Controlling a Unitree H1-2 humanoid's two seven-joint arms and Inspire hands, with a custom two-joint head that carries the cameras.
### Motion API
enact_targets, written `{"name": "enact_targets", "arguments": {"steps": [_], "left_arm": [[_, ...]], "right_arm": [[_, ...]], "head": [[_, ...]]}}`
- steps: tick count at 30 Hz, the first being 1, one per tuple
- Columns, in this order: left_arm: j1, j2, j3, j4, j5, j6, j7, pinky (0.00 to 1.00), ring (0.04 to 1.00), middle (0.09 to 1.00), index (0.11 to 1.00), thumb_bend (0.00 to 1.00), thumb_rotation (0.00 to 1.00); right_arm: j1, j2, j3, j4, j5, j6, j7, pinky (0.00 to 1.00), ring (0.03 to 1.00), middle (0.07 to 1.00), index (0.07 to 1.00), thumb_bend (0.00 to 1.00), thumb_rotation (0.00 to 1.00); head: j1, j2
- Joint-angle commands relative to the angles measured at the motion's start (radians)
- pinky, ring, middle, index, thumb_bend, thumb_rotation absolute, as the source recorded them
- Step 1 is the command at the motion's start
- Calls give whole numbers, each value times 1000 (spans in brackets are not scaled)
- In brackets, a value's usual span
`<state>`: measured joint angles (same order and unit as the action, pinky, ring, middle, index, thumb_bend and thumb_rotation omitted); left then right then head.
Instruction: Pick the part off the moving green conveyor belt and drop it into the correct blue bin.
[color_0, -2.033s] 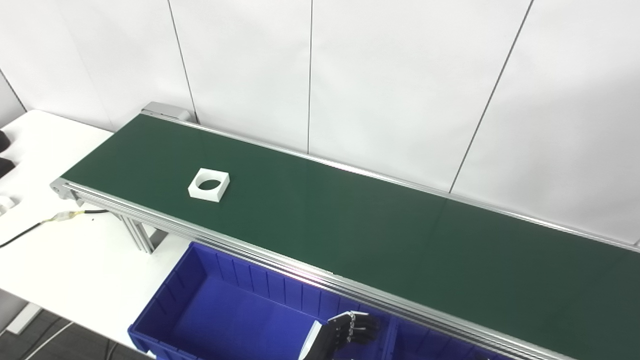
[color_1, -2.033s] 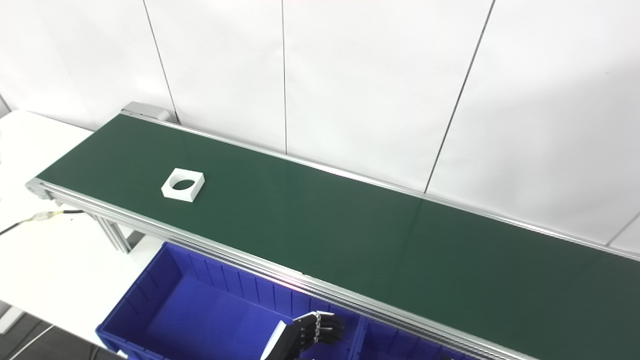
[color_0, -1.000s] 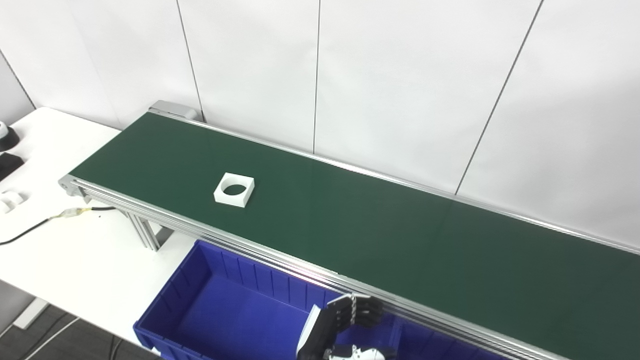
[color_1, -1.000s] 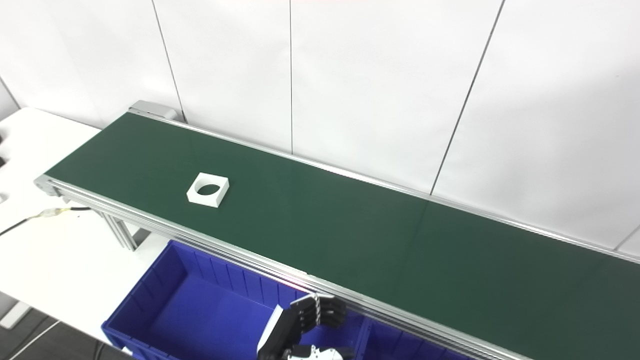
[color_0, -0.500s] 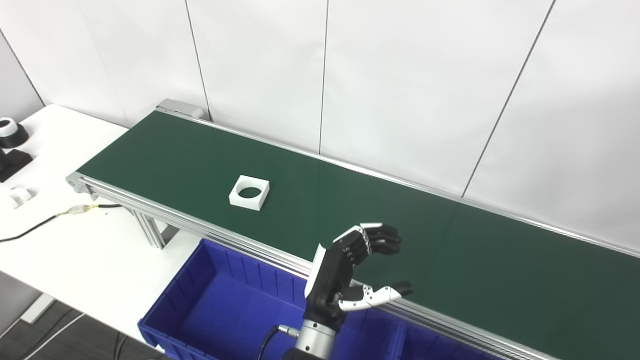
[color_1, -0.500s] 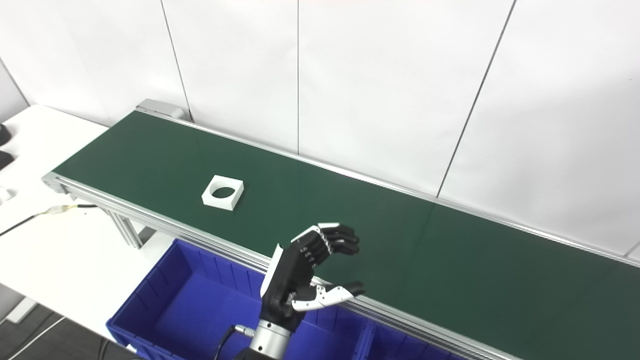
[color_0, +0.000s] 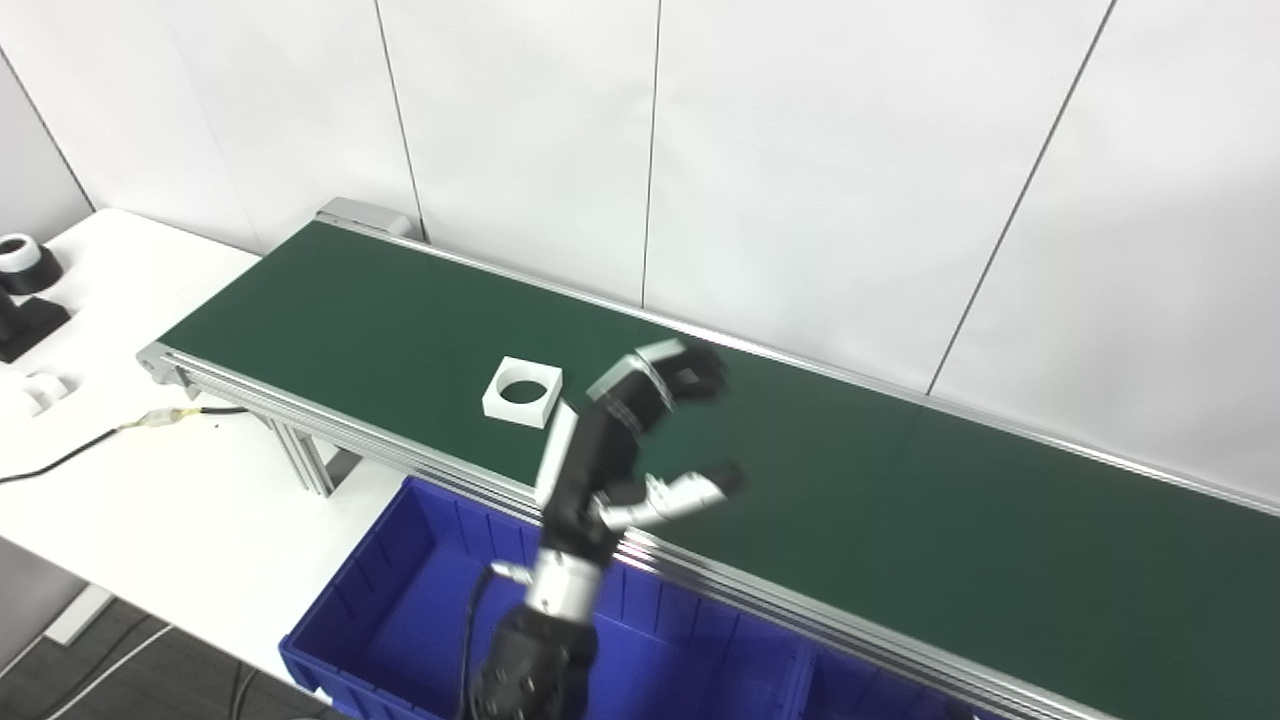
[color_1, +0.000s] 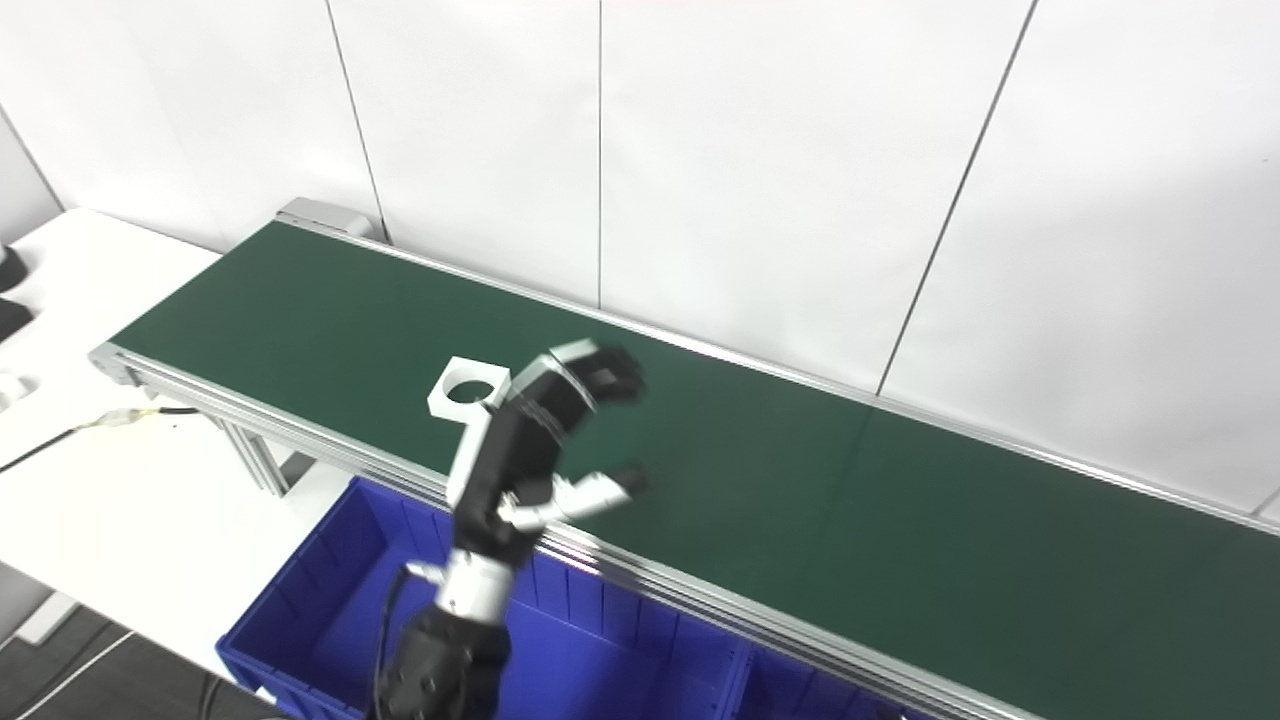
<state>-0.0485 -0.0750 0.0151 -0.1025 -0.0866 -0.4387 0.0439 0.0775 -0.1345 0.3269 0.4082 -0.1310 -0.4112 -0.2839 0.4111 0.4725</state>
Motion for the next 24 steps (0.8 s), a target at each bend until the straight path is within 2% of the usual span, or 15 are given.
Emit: {"name": "enact_targets", "arguments": {"steps": [1, 3, 7, 10, 14, 19, 21, 24], "left_arm": [[-49, 1, 19, -27, -3, -31, -24, 702, 709, 732, 715, 638, 70], [-69, 11, 37, -21, 1, -31, -35, 727, 731, 746, 731, 617, 66], [-112, 35, 65, 1, 14, -31, -45, 724, 748, 768, 741, 641, 101], [-135, 33, 88, 13, 16, -31, -35, 708, 734, 759, 724, 664, 68], [-173, 54, 118, 45, 31, -31, -40, 719, 739, 767, 724, 619, 41], [-219, 137, 128, 108, 84, -31, -33, 773, 803, 814, 767, 570, 110], [-232, 170, 128, 137, 86, -31, -38, 814, 840, 853, 797, 583, 154], [-256, 233, 117, 184, 56, -30, -76, 844, 869, 885, 817, 590, 156]], "right_arm": [[-11, 5, 4, -19, 4, -59, -8, 652, 729, 799, 837, 596, 0], [-11, 5, 5, -17, 4, -59, -10, 647, 727, 798, 835, 601, 0], [-11, 6, 6, -14, -3, -59, -19, 645, 727, 794, 832, 605, 0], [-12, 6, 9, -15, -2, -59, -16, 644, 729, 798, 835, 599, 0], [-12, 9, 8, -18, 3, -59, -3, 654, 743, 810, 843, 598, 0], [-17, 10, 13, -10, -6, -59, -9, 641, 747, 808, 840, 607, 0], [-17, 12, 14, -8, -1, -59, -4, 649, 757, 816, 843, 606, 0], [-19, 15, 13, -5, 2, -59, -3, 650, 758, 816, 841, 611, 0]], "head": [[-2, 1], [-4, 3], [-11, -1], [-18, 2], [-25, 7], [-38, 7], [-44, 8], [-53, 9]]}}
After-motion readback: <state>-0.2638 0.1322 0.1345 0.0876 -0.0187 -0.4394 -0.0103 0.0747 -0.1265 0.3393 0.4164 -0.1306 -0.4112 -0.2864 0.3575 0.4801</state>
